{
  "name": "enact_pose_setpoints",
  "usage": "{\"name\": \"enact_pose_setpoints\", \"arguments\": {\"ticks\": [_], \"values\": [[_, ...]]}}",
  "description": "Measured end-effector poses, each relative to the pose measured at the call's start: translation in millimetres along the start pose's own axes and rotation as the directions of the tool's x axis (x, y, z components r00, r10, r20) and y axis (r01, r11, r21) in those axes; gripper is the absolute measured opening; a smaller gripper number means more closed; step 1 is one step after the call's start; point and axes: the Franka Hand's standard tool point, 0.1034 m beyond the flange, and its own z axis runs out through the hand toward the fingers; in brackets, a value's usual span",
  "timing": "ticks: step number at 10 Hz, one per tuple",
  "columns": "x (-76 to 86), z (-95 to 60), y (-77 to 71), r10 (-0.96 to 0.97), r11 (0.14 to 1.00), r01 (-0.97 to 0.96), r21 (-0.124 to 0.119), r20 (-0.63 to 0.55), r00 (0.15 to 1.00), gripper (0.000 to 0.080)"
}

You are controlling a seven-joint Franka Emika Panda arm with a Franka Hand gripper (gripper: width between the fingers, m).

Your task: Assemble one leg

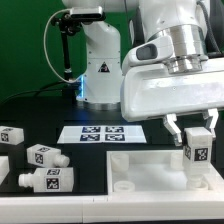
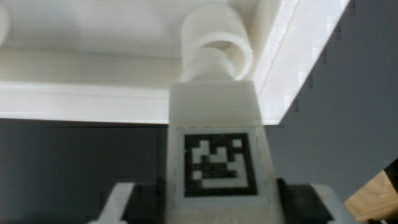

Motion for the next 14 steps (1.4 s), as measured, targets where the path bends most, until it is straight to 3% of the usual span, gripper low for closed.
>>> {"name": "enact_pose_setpoints", "arguments": {"ticks": [9, 14], "values": [[0.1, 0.6, -11.6, -0.011, 1.0, 0.011, 0.012, 0.0, 1.0, 0.0285], [-2.3, -0.2, -7.7, -0.019, 1.0, 0.019, 0.005, -0.018, 1.0, 0.0285]]}}
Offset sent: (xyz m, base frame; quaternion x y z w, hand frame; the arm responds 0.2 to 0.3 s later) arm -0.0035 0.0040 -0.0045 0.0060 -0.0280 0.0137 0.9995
